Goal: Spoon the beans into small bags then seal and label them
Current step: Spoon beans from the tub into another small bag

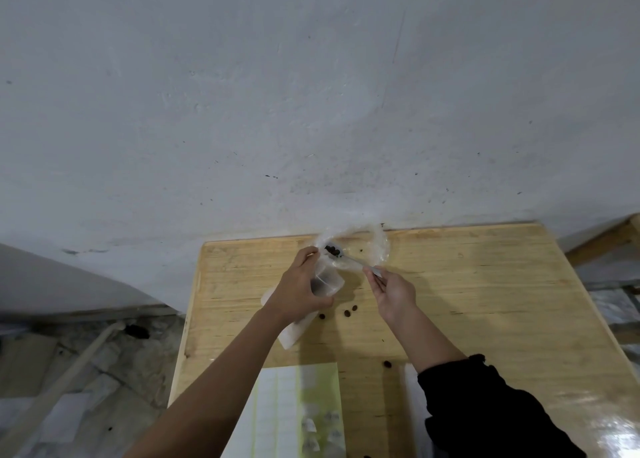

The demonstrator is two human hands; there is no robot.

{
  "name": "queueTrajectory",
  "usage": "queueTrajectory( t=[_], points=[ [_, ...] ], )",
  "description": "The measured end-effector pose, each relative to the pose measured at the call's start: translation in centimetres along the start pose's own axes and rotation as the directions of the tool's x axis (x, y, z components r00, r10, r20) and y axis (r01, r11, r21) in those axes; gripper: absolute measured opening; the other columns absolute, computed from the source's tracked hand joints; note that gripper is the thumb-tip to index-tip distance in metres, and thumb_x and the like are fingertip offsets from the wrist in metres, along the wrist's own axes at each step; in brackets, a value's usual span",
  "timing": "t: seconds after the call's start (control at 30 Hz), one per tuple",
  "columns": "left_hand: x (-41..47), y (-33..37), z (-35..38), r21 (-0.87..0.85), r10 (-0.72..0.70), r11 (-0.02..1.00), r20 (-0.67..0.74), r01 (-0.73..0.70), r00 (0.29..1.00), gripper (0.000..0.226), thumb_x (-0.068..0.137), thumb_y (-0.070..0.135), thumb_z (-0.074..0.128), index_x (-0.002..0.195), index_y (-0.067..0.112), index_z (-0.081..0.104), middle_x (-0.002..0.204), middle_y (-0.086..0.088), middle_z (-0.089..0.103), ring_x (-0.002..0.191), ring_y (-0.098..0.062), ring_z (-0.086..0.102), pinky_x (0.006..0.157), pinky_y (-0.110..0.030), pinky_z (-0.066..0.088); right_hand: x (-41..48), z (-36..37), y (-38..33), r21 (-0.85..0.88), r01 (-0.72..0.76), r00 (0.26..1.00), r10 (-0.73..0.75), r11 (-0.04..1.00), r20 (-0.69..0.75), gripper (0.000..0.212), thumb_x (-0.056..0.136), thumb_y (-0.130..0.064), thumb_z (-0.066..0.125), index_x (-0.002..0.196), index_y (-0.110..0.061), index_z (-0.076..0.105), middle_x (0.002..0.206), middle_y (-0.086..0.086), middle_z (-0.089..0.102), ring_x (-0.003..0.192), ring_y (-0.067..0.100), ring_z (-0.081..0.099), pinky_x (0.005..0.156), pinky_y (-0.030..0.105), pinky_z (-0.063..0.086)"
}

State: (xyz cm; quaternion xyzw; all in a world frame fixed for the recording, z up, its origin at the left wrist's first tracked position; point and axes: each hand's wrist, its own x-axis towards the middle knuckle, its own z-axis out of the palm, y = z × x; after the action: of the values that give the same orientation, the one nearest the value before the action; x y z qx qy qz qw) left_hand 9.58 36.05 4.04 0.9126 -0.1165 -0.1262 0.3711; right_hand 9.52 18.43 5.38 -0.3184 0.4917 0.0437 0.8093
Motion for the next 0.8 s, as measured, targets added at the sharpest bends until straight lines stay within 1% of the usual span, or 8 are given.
queueTrajectory(
  t=[0.13,0.2,0.33,0.47,0.53,0.63,0.7,0.8],
  points=[
    [0.3,-0.5,0.2,0.022,-0.079,0.997,-0.016,0.080,0.997,0.090,0.067,0.038,0.074,0.139,0.006,0.032,0.143,0.006,0.020,0.114,-0.016,0.045,0.093,-0.030,0.044,0.1,-0.4,-0.7,-0.001,0.048,0.998,-0.048,0.999,-0.028,0.021,0.093,0.001,0.051,0.111,0.010,0.056,0.111,0.023,0.059,0.103,0.032,0.064,0.092,0.033,0.053],
    [0.4,-0.7,0.2,0.036,-0.116,0.993,-0.031,0.117,0.993,0.088,0.068,0.038,0.074,0.138,0.004,0.032,0.143,0.004,0.020,0.110,-0.017,0.046,0.091,-0.032,0.045,-0.1,-0.5,-1.1,-0.011,0.086,0.996,-0.086,0.996,-0.035,0.016,0.093,0.000,0.052,0.106,0.008,0.058,0.107,0.023,0.060,0.101,0.032,0.064,0.090,0.032,0.053],
    [0.5,-0.6,0.4,0.030,-0.162,0.986,-0.068,0.164,0.984,0.081,0.059,0.046,0.065,0.125,0.006,0.041,0.137,0.001,0.024,0.098,-0.013,0.044,0.086,-0.035,0.047,-0.5,-0.7,-2.0,-0.054,0.175,0.984,-0.177,0.983,-0.033,0.009,0.089,0.003,0.055,0.093,0.007,0.063,0.091,0.020,0.065,0.084,0.027,0.067,0.077,0.028,0.058],
    [0.7,-0.6,0.7,0.022,-0.180,0.983,-0.092,0.183,0.979,0.074,0.069,0.038,0.075,0.125,0.004,0.040,0.139,-0.001,0.023,0.103,-0.011,0.039,0.093,-0.038,0.045,-0.8,-0.8,-2.4,-0.166,0.278,0.960,-0.272,0.946,0.060,0.012,0.089,0.003,0.053,0.090,0.005,0.065,0.081,0.016,0.067,0.073,0.022,0.068,0.062,0.020,0.058],
    [0.8,-0.6,0.9,0.018,-0.183,0.983,-0.102,0.185,0.978,0.076,0.071,0.036,0.076,0.128,0.003,0.039,0.140,-0.002,0.022,0.108,-0.013,0.038,0.096,-0.039,0.043,-1.0,-0.9,-2.2,-0.312,0.383,0.923,-0.350,0.870,0.158,0.016,0.090,0.001,0.051,0.094,0.005,0.066,0.079,0.015,0.068,0.070,0.020,0.069,0.061,0.018,0.057],
    [0.7,-0.5,0.9,0.018,-0.177,0.983,-0.101,0.180,0.979,0.079,0.070,0.037,0.077,0.130,0.003,0.039,0.140,-0.003,0.022,0.114,-0.016,0.039,0.098,-0.038,0.042,-1.3,-0.8,-1.6,-0.480,0.546,0.836,-0.405,0.687,0.371,0.017,0.093,-0.004,0.051,0.092,0.001,0.068,0.084,0.015,0.068,0.076,0.023,0.069,0.066,0.018,0.057],
    [0.6,-0.6,0.8,0.013,-0.172,0.985,-0.099,0.174,0.980,0.081,0.067,0.041,0.076,0.129,0.004,0.040,0.140,-0.003,0.023,0.114,-0.017,0.042,0.097,-0.038,0.042,-1.6,-0.7,-1.4,-0.499,0.631,0.772,-0.417,0.594,0.480,0.019,0.094,-0.007,0.053,0.084,-0.010,0.068,0.081,0.012,0.069,0.080,0.023,0.070,0.071,0.020,0.057],
    [0.4,-0.7,0.7,0.013,-0.193,0.981,-0.090,0.195,0.977,0.082,0.069,0.040,0.076,0.131,0.004,0.038,0.140,-0.002,0.022,0.115,-0.018,0.042,0.098,-0.039,0.042,-1.5,-0.8,-1.6,-0.447,0.711,0.703,-0.546,0.542,0.456,0.022,0.094,-0.006,0.051,0.080,-0.015,0.066,0.078,0.006,0.068,0.076,0.020,0.068,0.070,0.023,0.056]
  ],
)
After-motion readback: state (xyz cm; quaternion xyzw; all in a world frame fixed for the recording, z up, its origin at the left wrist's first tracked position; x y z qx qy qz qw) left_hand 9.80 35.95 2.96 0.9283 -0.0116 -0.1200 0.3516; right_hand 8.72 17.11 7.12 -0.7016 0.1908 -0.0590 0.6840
